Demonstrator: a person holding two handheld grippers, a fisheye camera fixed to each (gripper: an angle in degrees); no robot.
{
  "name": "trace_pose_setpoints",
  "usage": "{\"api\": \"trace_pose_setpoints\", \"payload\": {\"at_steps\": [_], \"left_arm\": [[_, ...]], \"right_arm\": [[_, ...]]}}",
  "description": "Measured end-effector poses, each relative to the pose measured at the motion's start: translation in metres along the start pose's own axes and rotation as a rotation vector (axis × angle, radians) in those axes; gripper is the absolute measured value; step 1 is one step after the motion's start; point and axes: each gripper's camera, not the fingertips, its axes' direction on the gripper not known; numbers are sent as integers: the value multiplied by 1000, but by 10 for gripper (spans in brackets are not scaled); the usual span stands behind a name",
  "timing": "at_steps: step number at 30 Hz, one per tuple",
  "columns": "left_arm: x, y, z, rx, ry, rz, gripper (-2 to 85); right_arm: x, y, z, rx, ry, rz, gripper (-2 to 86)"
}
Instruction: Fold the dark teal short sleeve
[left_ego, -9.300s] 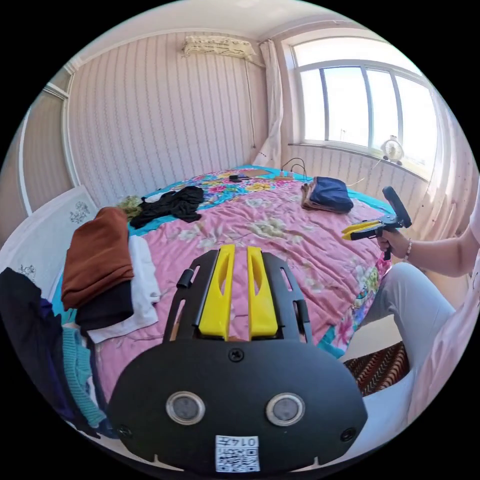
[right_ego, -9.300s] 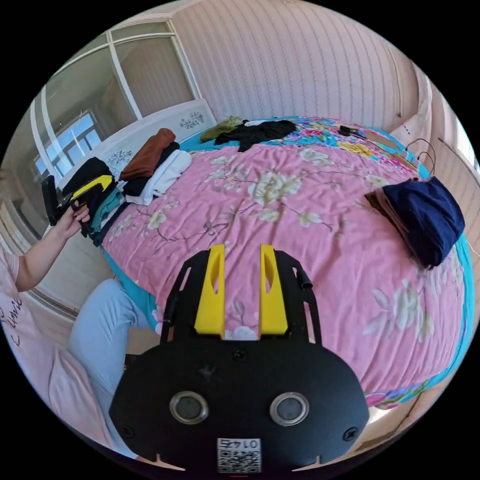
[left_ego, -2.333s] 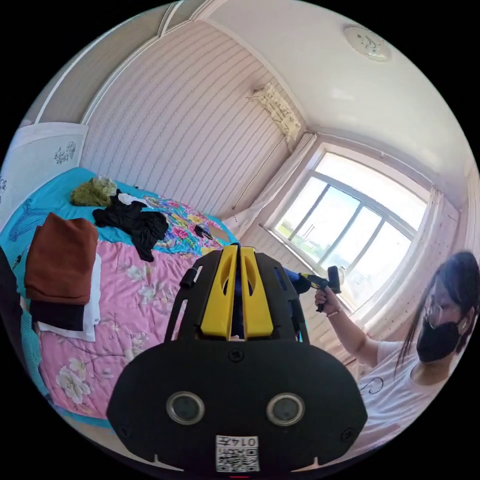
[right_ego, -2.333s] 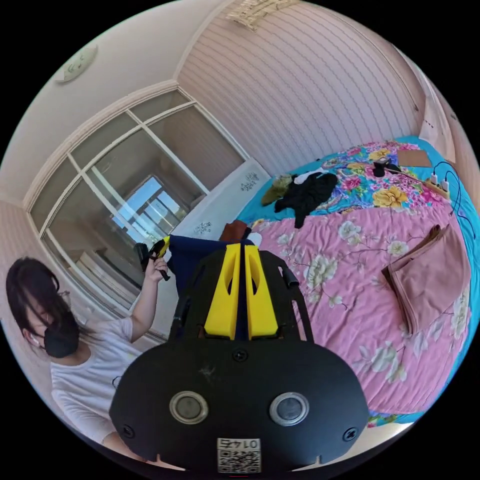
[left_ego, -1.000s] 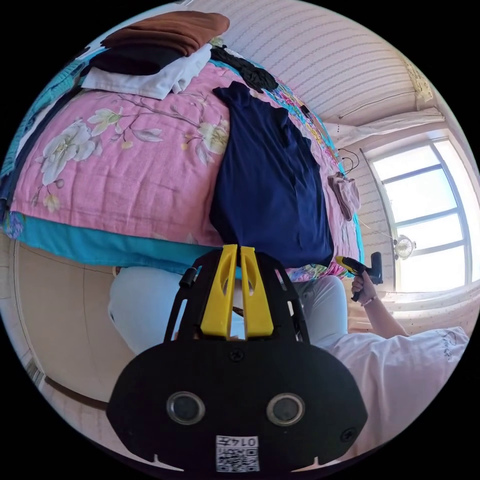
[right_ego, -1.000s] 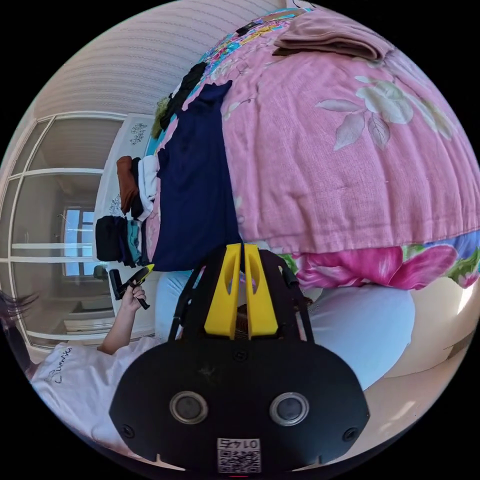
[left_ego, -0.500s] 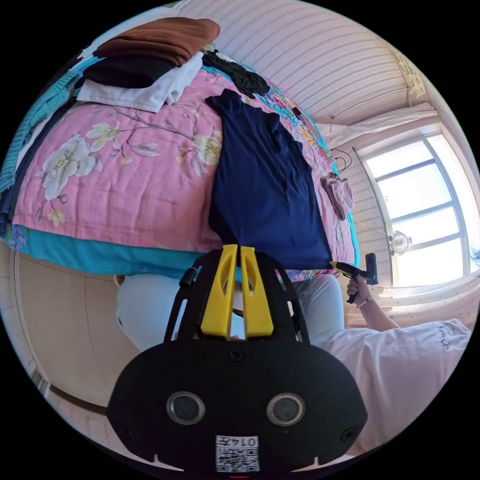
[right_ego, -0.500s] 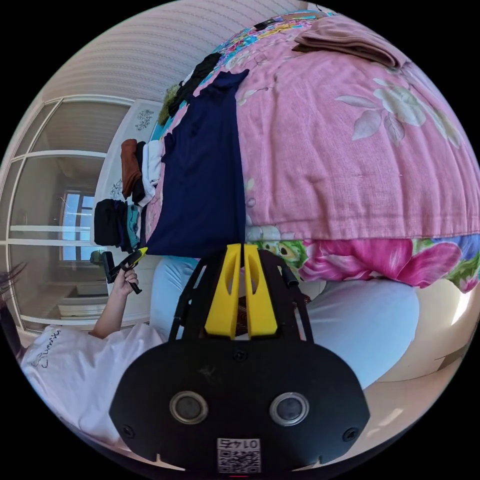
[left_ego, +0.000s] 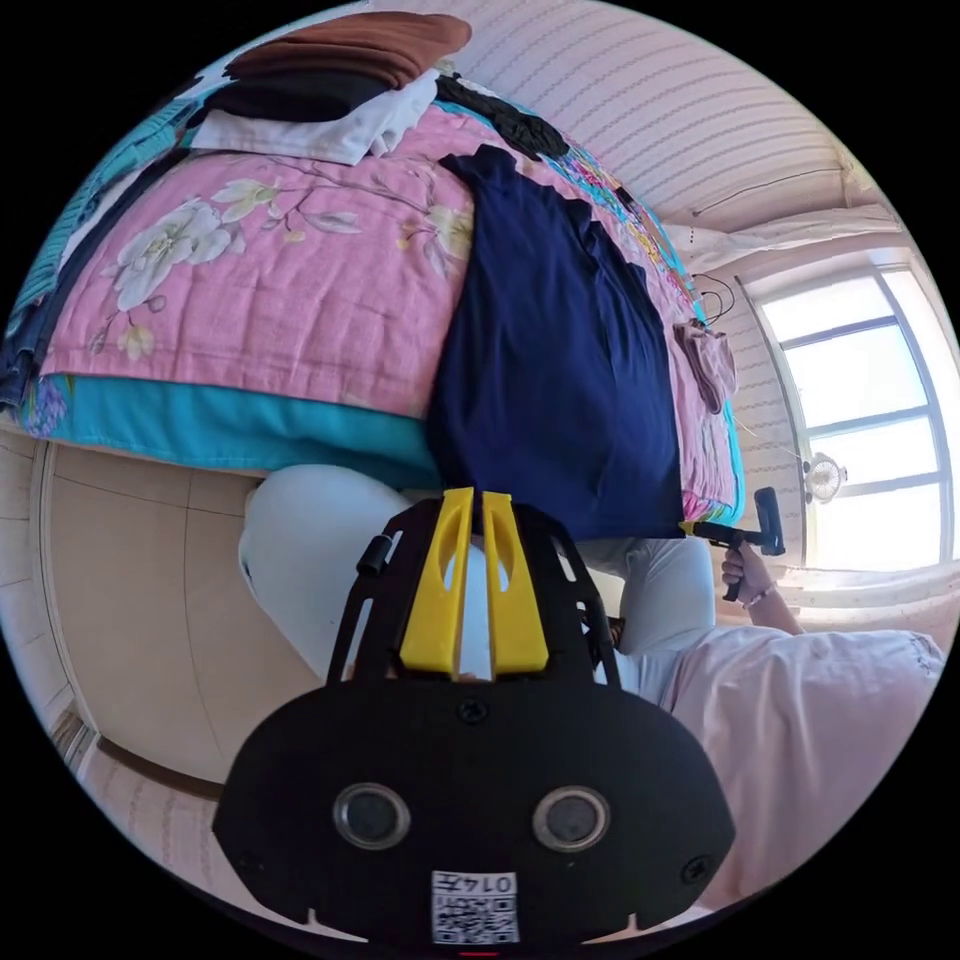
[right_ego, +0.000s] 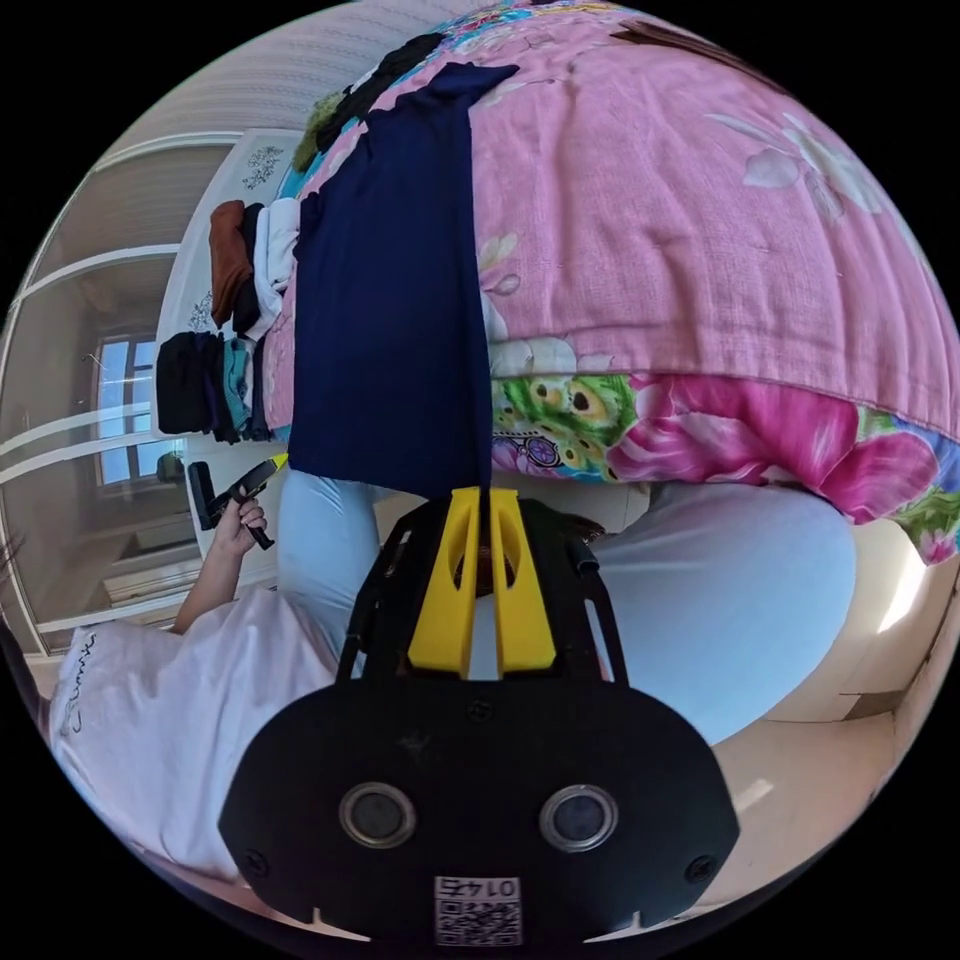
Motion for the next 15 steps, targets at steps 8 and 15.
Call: {"api": "trace_pose_setpoints", "payload": {"at_steps": [8,15], "left_arm": [[-33,66,-28,92,-21,-36,-6],[-39,114,-35,180,-2,18,-9]], "right_arm": [[10,40,-4,32,102,74,3],[10,69,-13,173,31,70,2]]}}
